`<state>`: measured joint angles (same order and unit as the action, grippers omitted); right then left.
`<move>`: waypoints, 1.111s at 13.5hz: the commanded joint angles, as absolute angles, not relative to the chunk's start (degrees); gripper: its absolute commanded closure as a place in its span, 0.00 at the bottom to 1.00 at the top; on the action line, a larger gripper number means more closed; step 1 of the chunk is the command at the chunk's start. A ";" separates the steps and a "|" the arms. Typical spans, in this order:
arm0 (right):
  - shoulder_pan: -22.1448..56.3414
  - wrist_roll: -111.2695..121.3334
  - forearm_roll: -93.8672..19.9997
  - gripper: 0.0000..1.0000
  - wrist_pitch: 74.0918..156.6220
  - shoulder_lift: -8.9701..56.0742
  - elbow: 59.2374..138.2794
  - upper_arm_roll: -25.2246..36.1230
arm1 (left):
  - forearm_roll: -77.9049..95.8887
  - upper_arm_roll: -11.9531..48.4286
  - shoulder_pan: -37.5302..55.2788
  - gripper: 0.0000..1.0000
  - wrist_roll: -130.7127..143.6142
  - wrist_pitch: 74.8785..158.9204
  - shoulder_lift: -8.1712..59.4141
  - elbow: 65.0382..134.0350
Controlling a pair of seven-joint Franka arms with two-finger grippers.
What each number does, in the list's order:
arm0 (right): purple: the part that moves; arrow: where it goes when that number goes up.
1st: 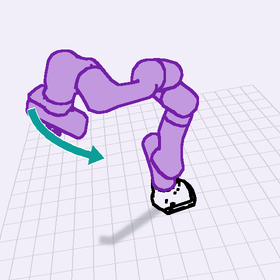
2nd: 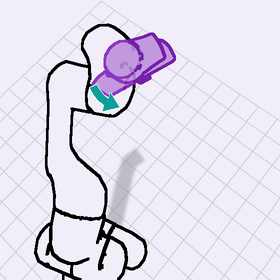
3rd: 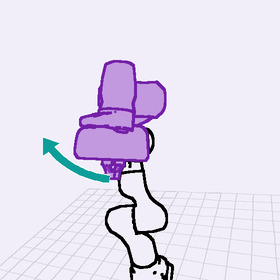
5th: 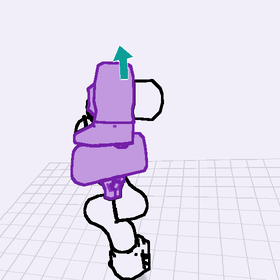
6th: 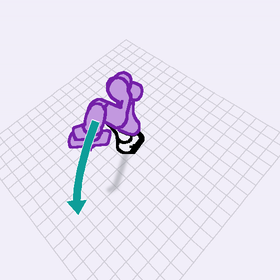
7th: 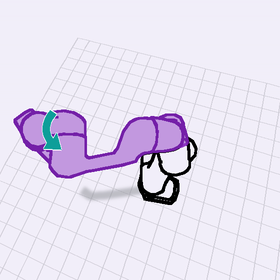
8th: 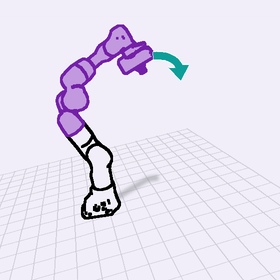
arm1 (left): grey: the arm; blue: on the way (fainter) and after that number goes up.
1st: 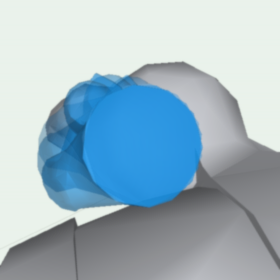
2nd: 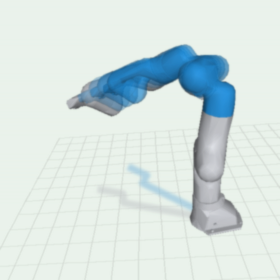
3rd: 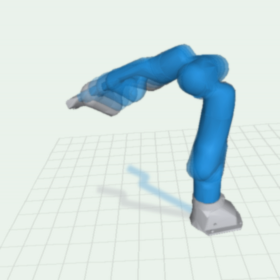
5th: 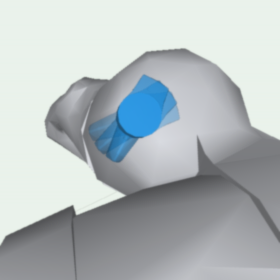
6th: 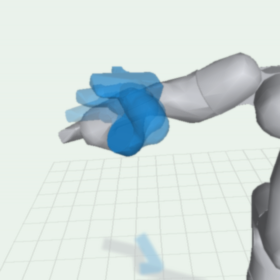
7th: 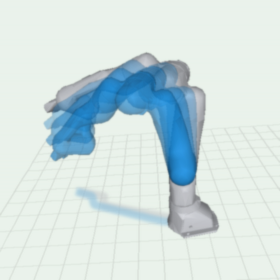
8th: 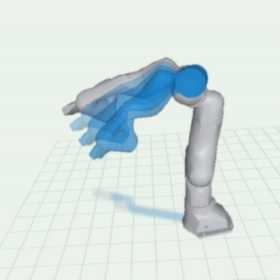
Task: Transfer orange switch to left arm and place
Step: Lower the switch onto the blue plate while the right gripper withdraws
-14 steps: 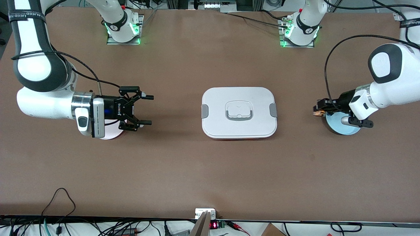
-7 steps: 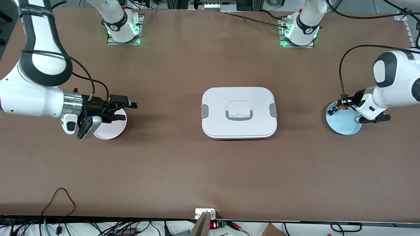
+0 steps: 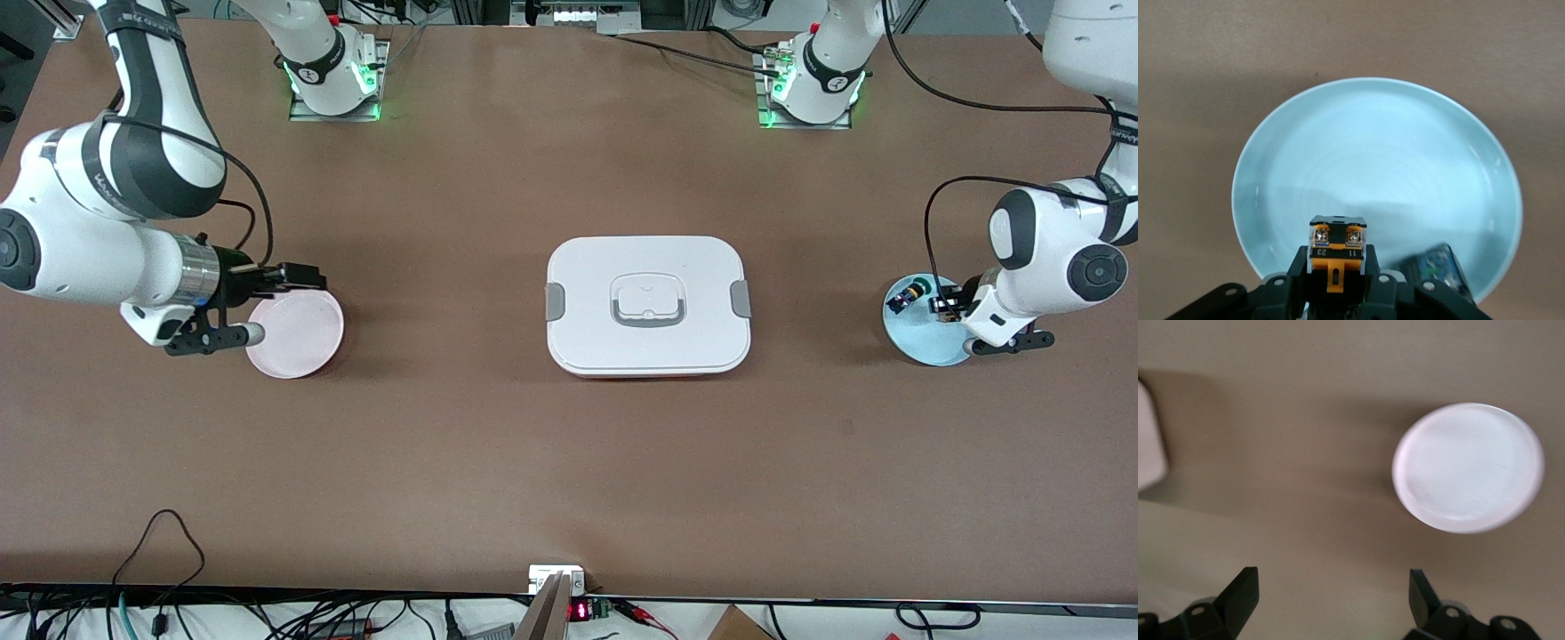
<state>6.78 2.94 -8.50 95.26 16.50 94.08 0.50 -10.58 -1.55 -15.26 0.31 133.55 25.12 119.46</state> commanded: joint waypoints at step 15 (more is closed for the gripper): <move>5.27 1.15 2.72 0.00 94.83 5.99 93.94 8.35 | -16.17 -2.37 -16.17 0.00 -1.14 135.45 26.98 119.00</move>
